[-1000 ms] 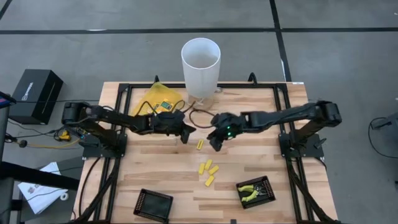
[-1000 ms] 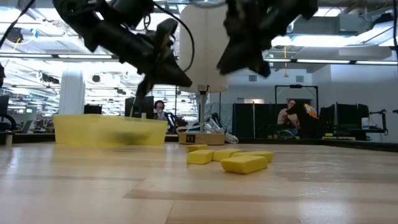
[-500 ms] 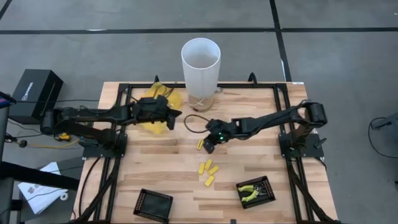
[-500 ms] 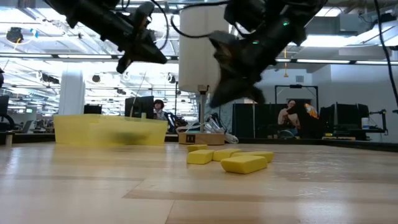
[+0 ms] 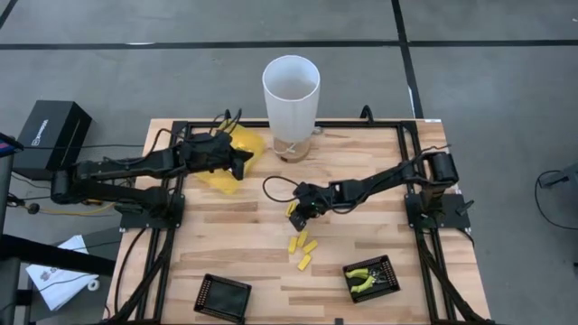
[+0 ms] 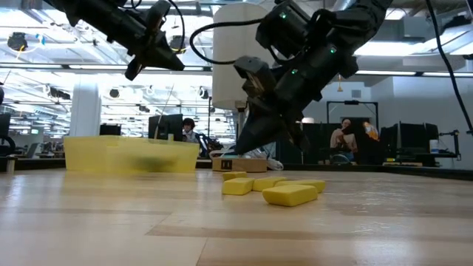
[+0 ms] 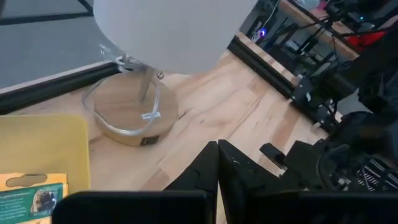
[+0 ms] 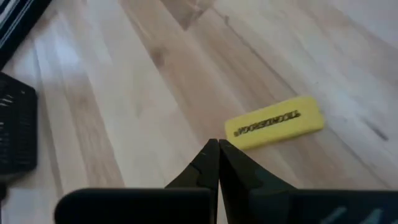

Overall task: Pick & Place School Supplies
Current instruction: Put the eraser into the bottom left black bin

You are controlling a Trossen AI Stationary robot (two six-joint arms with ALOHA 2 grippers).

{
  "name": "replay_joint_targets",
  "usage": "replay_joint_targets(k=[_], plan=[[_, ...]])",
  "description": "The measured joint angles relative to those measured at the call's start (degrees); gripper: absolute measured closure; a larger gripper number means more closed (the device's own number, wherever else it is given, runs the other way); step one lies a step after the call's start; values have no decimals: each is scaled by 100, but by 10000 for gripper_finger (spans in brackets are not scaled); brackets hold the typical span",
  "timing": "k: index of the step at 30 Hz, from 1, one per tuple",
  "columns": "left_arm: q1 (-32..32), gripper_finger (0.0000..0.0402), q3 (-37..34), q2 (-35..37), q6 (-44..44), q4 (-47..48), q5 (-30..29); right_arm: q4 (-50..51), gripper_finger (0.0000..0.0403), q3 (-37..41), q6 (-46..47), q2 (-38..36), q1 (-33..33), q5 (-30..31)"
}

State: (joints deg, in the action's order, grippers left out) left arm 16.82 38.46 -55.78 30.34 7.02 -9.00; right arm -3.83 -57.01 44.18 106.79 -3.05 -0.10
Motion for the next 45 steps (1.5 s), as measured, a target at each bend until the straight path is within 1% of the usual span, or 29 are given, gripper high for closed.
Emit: replay_joint_targets(k=[13, 21, 24, 27, 29, 31, 34, 45], plan=[[-6, 401, 0, -77, 3, 97, 2, 74, 403, 4, 67, 15, 248, 7], [-2, 401, 0, -77, -13, 108, 7, -218, 403, -1, 233, 72, 295, -8], [-2, 401, 0, -77, -86, 113, 18, -178, 403, 11, 346, 146, 321, -153], [-2, 401, 0, -77, -100, 114, 20, -344, 403, -22, 465, 308, 323, -187], [-2, 401, 0, -77, -100, 117, 20, -191, 403, 32, 496, 337, 323, -266], [-2, 401, 0, -77, -100, 119, 41, -495, 403, -18, 572, 429, 321, -313], [-2, 401, 0, -77, -100, 134, 44, -505, 403, 15, 644, 475, 321, -439], [-2, 401, 0, -77, -98, 206, 46, -411, 403, 3, 663, 470, 358, -452]])
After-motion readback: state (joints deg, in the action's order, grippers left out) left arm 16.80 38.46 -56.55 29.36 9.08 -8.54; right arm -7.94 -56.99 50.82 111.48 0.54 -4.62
